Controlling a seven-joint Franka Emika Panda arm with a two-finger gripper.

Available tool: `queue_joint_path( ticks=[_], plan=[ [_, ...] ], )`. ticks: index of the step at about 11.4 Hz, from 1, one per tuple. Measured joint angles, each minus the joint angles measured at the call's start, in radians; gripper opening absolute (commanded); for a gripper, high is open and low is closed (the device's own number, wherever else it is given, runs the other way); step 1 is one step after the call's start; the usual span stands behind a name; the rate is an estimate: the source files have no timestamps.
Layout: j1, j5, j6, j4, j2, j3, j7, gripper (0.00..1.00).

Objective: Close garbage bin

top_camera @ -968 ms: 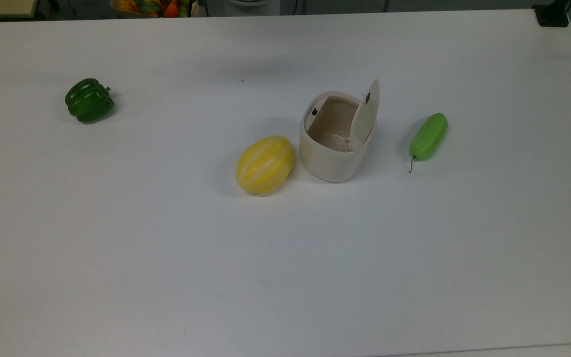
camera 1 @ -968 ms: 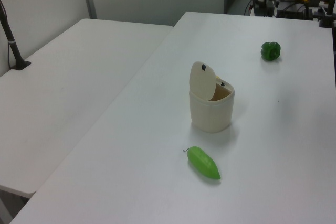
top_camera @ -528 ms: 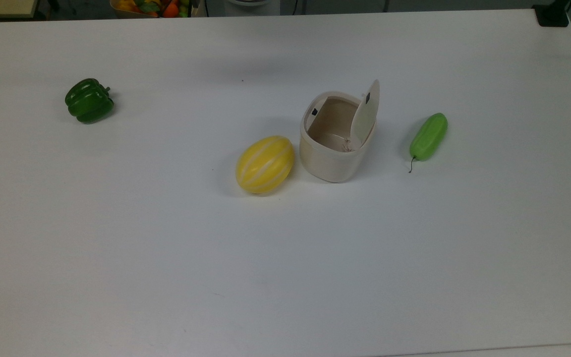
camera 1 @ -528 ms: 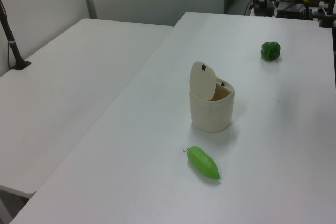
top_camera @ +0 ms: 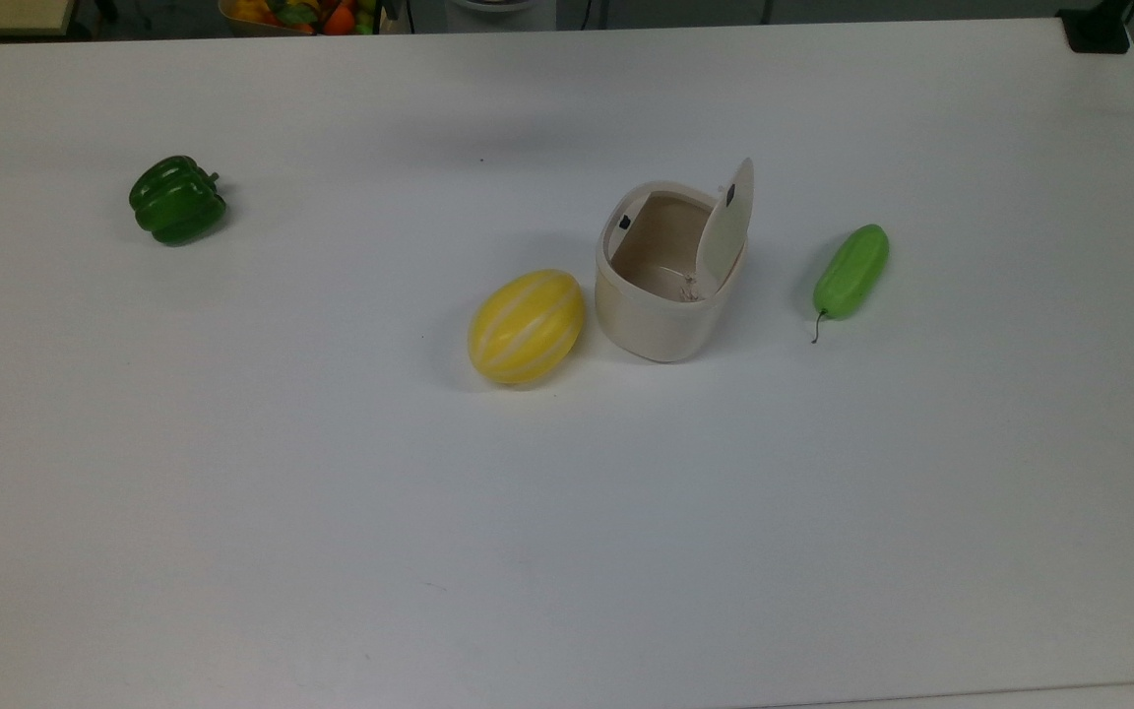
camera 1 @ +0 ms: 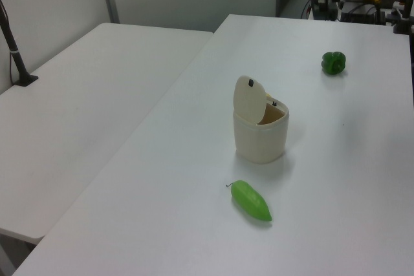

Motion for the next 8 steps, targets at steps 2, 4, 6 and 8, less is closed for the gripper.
queue_joint_path(
  ticks=[2,4,6,8],
  plan=[
    [0.0,0.003,0.0,0.0,0.0,0.0,0.0,1.0],
    [0.0,0.005,0.0,0.0,0.0,0.0,0.0,0.96],
    [0.0,0.005,0.0,0.0,0.0,0.0,-0.002,0.7],
    [0.0,0.005,0.0,0.0,0.0,0.001,-0.006,0.39]
  ],
)
